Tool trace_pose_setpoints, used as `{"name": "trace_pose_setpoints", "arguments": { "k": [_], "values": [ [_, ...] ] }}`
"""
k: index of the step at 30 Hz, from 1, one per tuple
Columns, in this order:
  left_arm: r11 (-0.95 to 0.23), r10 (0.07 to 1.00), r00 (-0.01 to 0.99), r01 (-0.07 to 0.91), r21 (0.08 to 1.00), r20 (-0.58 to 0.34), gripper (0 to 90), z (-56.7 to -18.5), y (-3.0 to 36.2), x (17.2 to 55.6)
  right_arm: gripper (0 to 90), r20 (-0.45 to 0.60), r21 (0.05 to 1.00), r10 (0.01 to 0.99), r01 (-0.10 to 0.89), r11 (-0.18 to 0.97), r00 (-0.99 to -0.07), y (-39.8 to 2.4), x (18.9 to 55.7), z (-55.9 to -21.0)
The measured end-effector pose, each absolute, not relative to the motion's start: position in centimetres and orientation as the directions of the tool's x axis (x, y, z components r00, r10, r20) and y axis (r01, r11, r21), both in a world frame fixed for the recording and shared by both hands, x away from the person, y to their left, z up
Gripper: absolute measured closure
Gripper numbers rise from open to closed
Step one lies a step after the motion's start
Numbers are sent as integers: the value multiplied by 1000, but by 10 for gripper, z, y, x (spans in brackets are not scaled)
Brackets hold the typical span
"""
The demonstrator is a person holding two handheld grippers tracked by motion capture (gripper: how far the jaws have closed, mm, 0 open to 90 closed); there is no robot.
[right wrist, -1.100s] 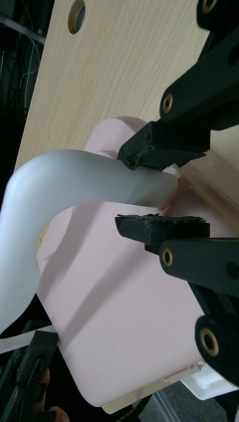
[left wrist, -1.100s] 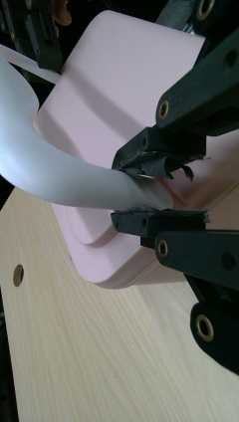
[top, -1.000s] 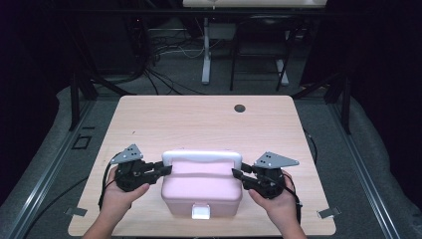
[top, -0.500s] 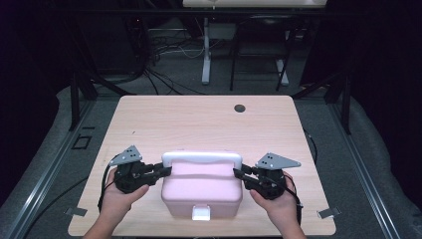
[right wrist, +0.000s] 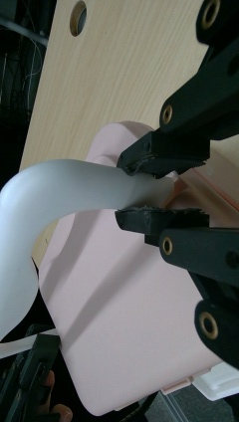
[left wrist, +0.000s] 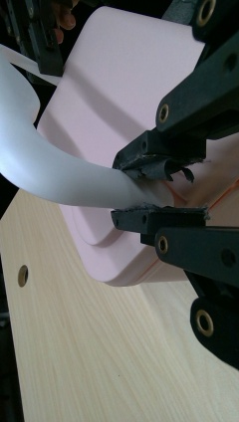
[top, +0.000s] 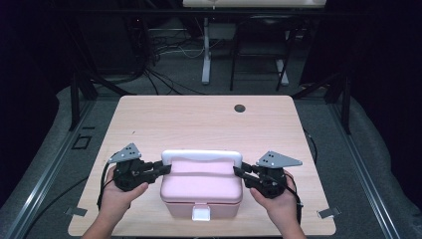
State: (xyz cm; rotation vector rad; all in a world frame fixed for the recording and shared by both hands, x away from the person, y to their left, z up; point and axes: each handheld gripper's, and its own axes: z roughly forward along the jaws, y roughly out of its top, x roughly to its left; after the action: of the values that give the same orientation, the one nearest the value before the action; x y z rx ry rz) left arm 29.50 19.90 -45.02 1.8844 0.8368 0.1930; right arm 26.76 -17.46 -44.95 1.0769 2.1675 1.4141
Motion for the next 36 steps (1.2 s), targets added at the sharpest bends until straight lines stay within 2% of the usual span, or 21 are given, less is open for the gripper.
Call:
{"name": "trace_pose_setpoints", "arguments": {
  "k": [17,21,36],
  "values": [
    [-212,626,744,453,866,-235,734,-439,200,300,735,134,899,750,399,183,-647,-175,272,-438],
    [-195,623,743,451,871,-245,707,-438,201,300,736,134,901,752,396,179,-645,-175,272,-437],
    [-201,640,736,438,876,-221,692,-433,226,282,737,129,903,753,391,180,-645,-175,272,-435]
  ]
}}
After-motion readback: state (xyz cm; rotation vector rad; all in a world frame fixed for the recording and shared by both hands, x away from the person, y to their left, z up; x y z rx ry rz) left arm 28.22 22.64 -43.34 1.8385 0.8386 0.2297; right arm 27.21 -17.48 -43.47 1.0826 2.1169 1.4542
